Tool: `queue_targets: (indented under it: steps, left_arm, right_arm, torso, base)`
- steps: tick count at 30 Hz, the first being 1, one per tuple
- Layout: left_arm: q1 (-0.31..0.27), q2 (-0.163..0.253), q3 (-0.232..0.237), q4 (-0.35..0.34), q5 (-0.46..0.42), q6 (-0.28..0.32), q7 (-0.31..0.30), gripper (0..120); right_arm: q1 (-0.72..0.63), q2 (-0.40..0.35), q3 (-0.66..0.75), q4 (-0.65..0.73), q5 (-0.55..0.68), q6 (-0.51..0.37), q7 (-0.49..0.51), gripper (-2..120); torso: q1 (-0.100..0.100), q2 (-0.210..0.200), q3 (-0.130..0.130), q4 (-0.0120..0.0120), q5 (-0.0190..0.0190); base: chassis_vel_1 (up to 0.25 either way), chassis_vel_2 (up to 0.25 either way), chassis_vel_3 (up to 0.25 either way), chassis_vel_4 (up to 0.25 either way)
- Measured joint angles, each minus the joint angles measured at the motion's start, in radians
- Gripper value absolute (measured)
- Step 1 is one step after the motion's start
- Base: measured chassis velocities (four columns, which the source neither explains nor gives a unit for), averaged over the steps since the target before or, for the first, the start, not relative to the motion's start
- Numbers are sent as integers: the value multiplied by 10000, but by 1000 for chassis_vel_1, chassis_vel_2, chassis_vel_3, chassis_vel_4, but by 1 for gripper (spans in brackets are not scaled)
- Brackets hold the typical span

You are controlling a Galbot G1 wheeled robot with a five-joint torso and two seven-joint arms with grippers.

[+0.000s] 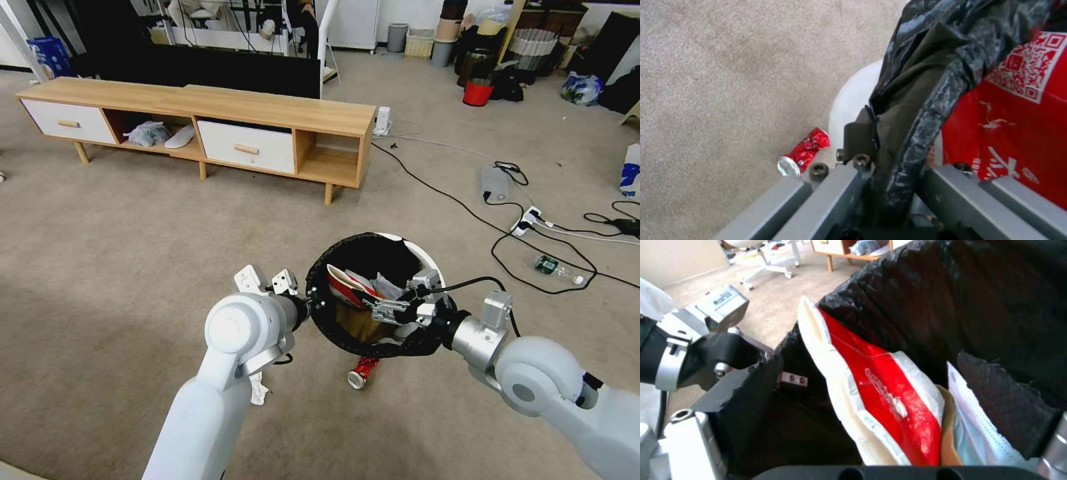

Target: Pick up the trash bin and place the garbage on the floor into it.

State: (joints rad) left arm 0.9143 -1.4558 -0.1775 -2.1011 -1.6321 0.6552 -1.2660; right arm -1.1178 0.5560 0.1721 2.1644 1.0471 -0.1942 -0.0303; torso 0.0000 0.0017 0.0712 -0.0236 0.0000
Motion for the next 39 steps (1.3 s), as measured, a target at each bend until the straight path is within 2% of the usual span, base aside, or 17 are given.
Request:
queue_targets:
  steps: [5, 8, 11, 12, 16, 24, 35, 39]
  left_arm:
    - [10, 6, -45, 22, 19, -6, -24, 0]
    - [37, 56, -193, 87, 216, -55, -226, 0]
    - [45, 47, -176, 90, 198, -52, -222, 0]
    - [47, 46, -191, 101, 198, -52, -224, 0]
    - [56, 63, -250, 145, 206, -54, -222, 0]
    - [89, 359, -411, 125, 163, -91, -161, 0]
    - [236, 416, -453, 88, 270, -73, -128, 0]
    - [240, 569, -553, 4, 254, -72, -113, 0]
  right_arm:
    - [-107, -76, 323, 144, 92, 2, 10, 100]
    - [-165, -147, 535, 157, 103, 23, 68, 100]
    - [-242, -218, 694, 255, 135, 56, 45, 100]
    - [-290, -245, 783, 293, 161, 59, 46, 100]
    - [-365, -296, 958, 390, 204, 90, 46, 100]
    - [-387, -383, 1323, 661, 462, 129, -6, 100]
    - [-489, -518, 1637, 1042, 742, 180, -58, 100]
    - [-582, -661, 2075, 1292, 1048, 252, -197, 100]
  torso:
    - [0, 0, 0, -4, -1]
    - [0, -2, 3, 7, 6]
    - [0, -2, 1, 2, -5]
    - [0, -3, 1, -1, 5]
    - [0, -2, 1, -1, -1]
    - [0, -2, 0, 1, 0]
    - [0, 0, 0, 0, 0]
    - [0, 1, 0, 0, -1]
  base:
    - [0, 0, 0, 0]
    - [0, 0, 0, 0]
    - [0, 0, 0, 0]
    - [0, 0, 0, 0]
    - [0, 0, 0, 0]
    - [0, 0, 0, 0]
    - [0, 0, 0, 0]
    - [0, 0, 0, 0]
